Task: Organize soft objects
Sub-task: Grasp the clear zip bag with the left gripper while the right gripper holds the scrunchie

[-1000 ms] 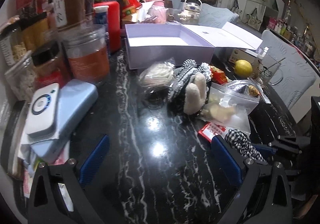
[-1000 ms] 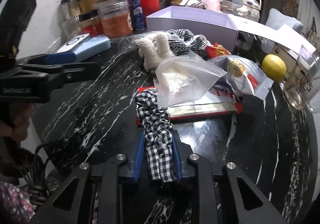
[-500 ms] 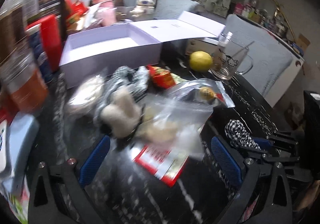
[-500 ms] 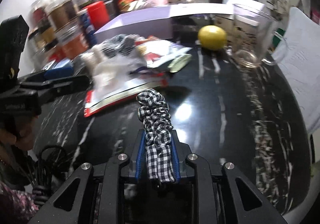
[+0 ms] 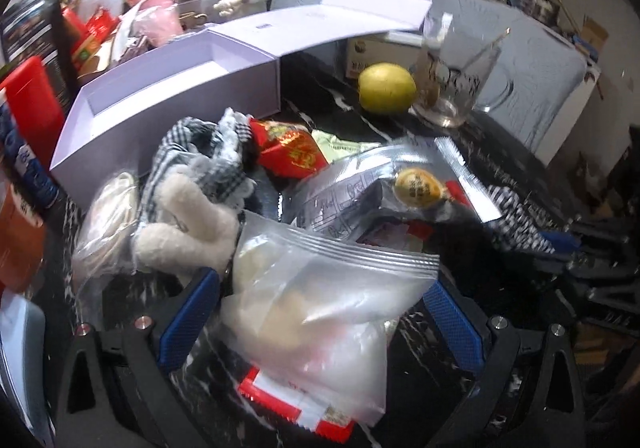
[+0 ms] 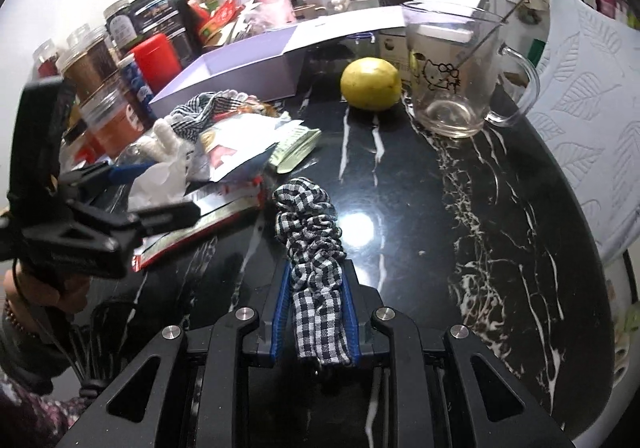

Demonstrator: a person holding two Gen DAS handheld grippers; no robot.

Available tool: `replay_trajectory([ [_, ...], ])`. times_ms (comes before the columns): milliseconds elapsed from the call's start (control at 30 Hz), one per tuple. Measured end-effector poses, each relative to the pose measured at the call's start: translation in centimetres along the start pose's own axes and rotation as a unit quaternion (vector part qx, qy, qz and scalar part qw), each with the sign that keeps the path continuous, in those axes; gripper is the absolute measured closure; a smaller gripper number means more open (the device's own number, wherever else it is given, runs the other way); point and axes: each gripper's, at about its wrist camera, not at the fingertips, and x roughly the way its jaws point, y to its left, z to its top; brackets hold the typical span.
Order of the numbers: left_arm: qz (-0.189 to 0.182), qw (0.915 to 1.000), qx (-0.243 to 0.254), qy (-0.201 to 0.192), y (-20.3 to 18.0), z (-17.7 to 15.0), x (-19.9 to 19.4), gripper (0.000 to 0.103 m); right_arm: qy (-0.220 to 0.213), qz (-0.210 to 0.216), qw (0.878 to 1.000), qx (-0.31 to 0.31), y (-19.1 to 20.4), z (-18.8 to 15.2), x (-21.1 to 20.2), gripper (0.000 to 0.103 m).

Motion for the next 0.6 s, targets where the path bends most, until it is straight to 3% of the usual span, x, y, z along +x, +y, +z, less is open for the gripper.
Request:
replay_trajectory([
  [233,-0.018,0.9995,-0.025,0.005,1.3,0.0,1.1,0.001,0.005,0.002,1.000,0.012,-0.7,0.0,0.4,0.079],
  [367,-0.023,0.9988,-0.043,-0.005,1.6,-0.1,0.7,0.023,0.004,0.003,1.000,0.014,-0.8,-0.1,0.3,0.079],
  [600,-0.037,0.9980,-0.044,-0.024,1.1,-1.1,-1.2,0.029,0.000,0.006,1.000,0.014,-0.4,-0.4,0.3,0.079],
])
